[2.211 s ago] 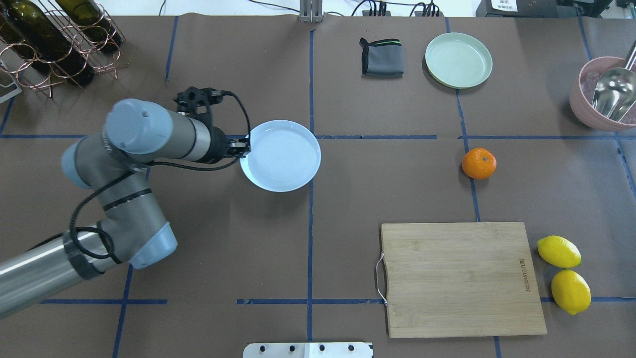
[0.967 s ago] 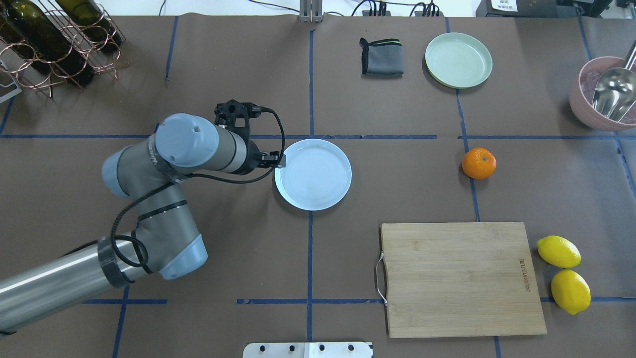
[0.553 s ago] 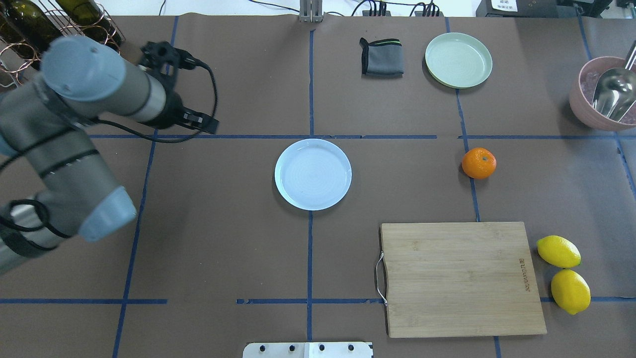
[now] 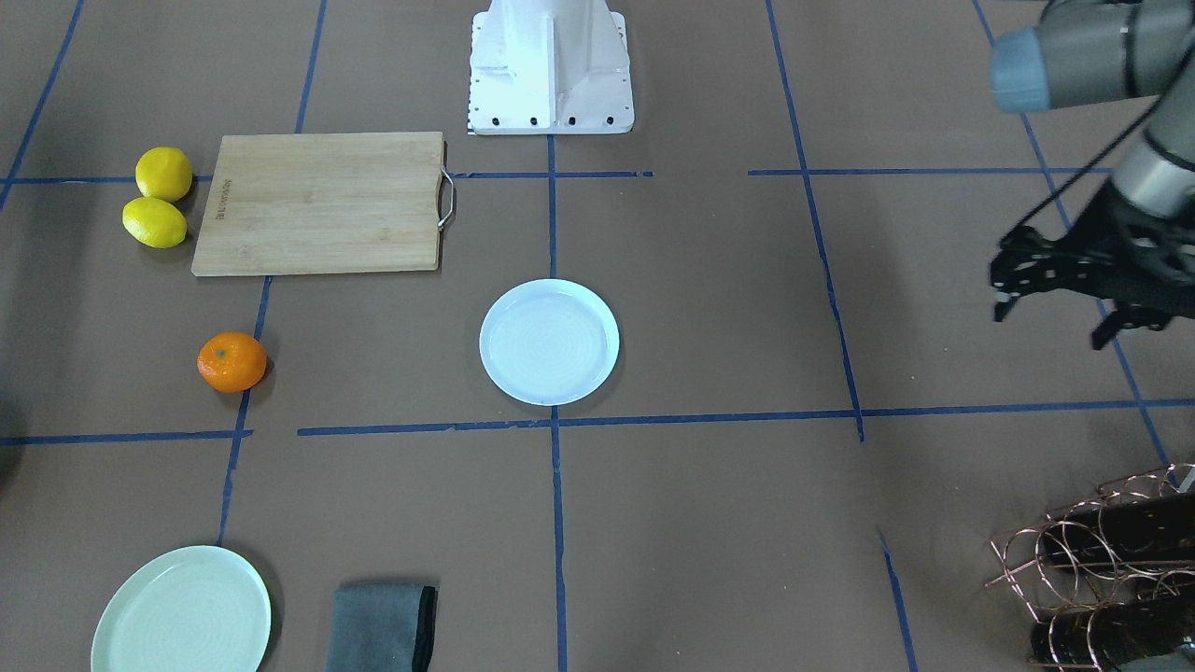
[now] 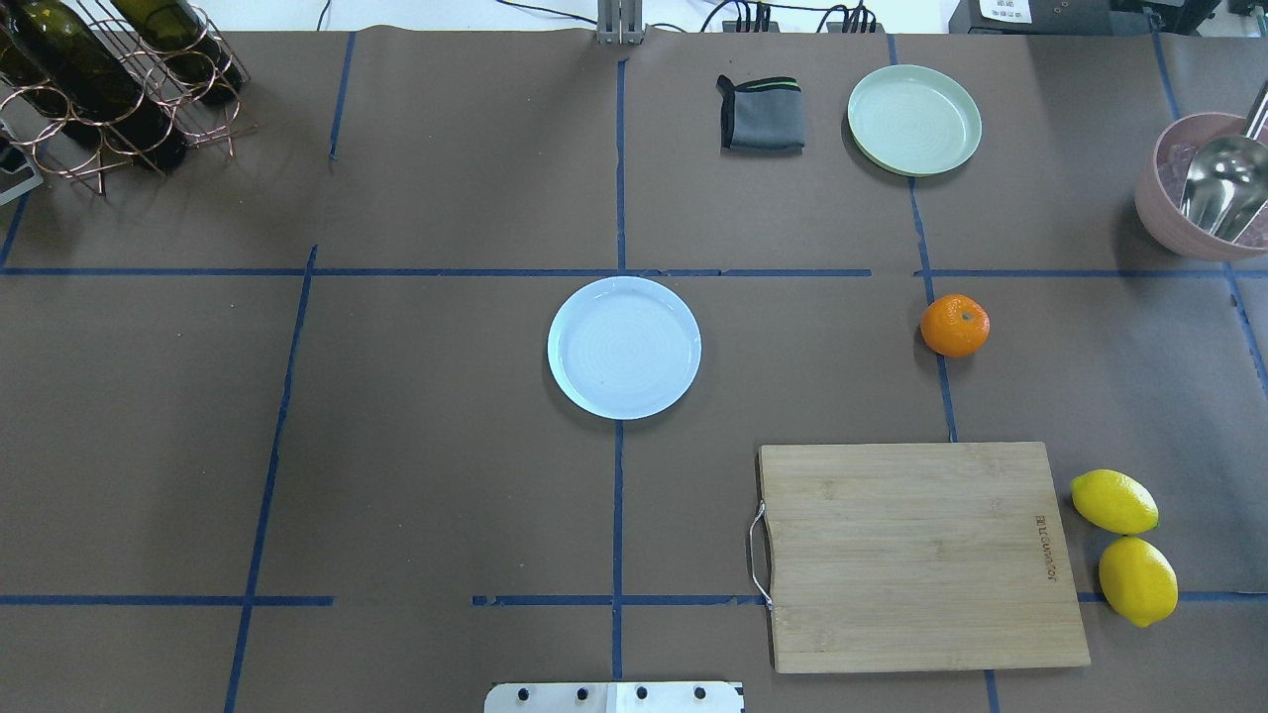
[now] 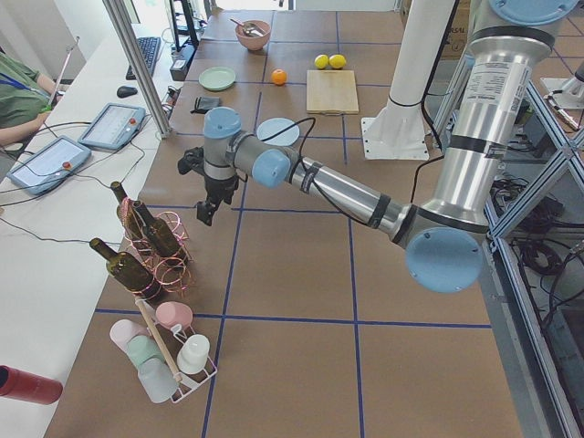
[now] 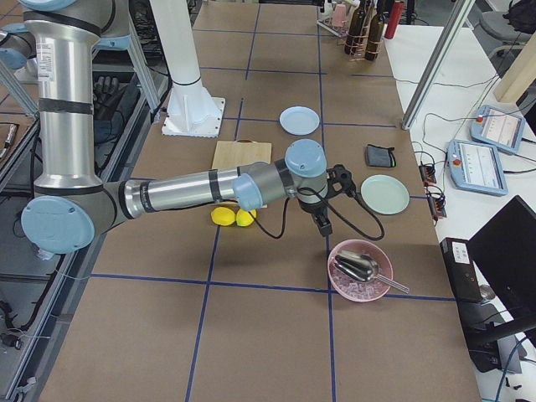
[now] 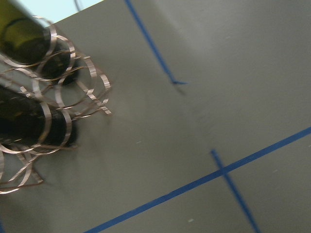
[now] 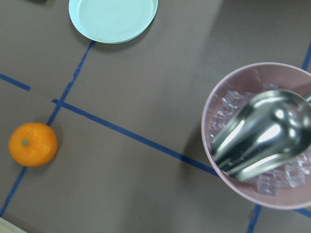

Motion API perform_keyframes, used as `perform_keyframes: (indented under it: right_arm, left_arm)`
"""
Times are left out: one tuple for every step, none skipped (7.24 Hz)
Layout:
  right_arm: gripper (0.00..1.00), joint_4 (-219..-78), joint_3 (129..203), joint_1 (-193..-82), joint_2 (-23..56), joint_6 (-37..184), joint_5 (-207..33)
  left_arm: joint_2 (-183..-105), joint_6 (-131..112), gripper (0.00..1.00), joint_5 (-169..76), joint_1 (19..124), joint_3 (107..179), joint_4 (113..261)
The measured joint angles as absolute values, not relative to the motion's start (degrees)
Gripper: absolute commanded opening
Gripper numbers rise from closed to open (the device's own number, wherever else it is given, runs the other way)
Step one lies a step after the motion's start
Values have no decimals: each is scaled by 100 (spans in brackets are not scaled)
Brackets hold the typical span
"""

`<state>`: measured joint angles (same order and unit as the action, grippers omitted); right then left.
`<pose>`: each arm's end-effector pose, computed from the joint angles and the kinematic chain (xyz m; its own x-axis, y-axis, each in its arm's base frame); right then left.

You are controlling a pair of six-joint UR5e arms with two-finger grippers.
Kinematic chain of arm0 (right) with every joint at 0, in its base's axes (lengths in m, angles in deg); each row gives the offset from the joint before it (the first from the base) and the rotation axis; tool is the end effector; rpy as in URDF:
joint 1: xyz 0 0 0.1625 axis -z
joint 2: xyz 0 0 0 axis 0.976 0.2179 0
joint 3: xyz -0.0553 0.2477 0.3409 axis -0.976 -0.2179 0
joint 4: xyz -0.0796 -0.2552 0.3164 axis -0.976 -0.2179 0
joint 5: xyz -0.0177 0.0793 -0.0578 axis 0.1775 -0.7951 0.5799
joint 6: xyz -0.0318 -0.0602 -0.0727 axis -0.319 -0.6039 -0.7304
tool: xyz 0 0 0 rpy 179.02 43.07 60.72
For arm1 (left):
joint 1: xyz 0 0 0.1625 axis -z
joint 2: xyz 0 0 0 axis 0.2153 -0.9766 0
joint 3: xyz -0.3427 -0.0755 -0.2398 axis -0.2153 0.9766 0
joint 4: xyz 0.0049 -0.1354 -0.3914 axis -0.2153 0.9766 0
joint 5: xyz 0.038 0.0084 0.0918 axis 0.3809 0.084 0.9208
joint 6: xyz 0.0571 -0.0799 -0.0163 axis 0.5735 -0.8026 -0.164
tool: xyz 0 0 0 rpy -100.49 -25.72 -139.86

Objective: Pick orange to plate
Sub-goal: 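Reach the right gripper down over the orange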

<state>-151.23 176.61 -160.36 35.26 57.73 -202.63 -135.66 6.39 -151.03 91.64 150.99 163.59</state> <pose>-0.0045 -0.5105 0.5010 0.6134 -0.3930 0.6850 0.1036 0.8999 0.4235 0.0345 -0.5785 0.4783 0.7454 0.4001 -0.5332 -0.1893 0.8940 0.4062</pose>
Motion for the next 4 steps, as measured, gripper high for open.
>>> perform_keyframes:
  right_arm:
    - [100, -15697, 17669, -15759, 2998, 5961, -20221]
    - [100, -16203, 17673, -15440, 2535, 6169, -20066]
    - [100, -16453, 17681, -15051, 2271, 6531, -19806]
    - [100, -16442, 17694, -14598, 2188, 7066, -19506]
  left_arm:
    - [-13492, 1384, 100, -15219, 9727, 14679, 16067]
    - [-13301, 1935, 100, -15328, 10192, 14437, 15866]
    - [-12954, 2221, 100, -15378, 10497, 14431, 15792]
    - [-12687, 2327, 100, -15400, 10651, 14515, 15761]
